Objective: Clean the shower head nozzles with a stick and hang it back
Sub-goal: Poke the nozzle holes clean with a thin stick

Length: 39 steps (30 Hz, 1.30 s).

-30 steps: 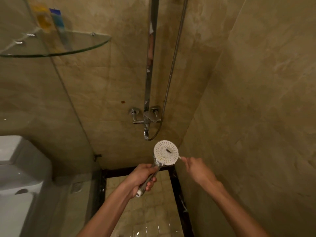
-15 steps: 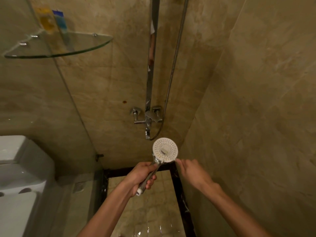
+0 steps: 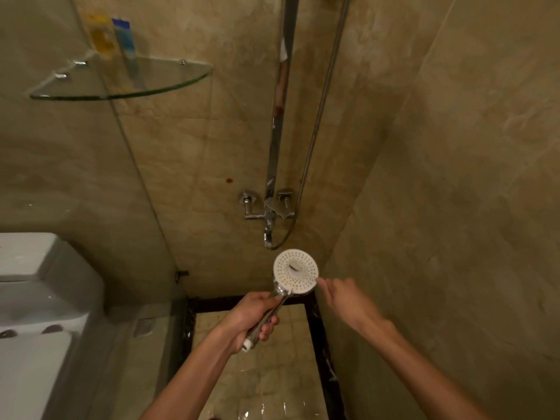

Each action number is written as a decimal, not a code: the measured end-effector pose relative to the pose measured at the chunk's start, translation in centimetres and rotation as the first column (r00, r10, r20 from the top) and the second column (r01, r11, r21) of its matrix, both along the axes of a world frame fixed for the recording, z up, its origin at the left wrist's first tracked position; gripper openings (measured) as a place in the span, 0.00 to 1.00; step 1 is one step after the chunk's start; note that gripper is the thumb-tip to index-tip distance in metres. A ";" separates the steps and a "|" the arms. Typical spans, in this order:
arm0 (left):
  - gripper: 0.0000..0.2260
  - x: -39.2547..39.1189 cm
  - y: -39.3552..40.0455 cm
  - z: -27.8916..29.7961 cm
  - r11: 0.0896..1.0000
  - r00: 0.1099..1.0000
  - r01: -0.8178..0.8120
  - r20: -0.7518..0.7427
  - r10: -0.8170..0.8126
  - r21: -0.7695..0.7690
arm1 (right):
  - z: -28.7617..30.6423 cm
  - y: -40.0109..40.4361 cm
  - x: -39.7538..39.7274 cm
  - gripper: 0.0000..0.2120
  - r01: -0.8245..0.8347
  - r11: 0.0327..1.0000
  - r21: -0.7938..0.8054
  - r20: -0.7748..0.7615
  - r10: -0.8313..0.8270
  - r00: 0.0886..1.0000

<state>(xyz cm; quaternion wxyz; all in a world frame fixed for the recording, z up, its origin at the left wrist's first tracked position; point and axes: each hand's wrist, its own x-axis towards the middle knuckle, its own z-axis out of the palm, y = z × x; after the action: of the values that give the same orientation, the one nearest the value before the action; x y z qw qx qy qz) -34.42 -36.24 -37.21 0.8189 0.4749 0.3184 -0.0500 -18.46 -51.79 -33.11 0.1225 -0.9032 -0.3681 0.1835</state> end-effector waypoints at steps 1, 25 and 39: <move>0.08 0.0 0.0 0.0 1.000 1.000 -0.001 0.003 0.001 -0.003 | 0.1 0.1 0.4 0.20 0.003 1.000 0.001 0.023 -0.003 1.000; 0.07 2.2 0.5 -0.6 1.000 1.000 0.031 -0.004 -0.031 0.006 | 0.2 2.3 -0.9 0.18 -0.040 0.999 -0.016 0.029 0.041 0.999; 0.09 3.3 0.5 -1.8 0.999 0.998 0.044 -0.038 -0.043 0.014 | -0.8 0.1 -0.7 0.22 0.116 0.993 -0.004 -0.038 -0.116 0.993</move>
<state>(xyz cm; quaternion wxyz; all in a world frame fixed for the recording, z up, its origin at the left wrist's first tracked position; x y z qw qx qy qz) -31.17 -35.77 -38.96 0.8081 0.4866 0.3236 -0.0744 -19.16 -51.64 -33.89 0.1393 -0.9195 -0.3124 0.1938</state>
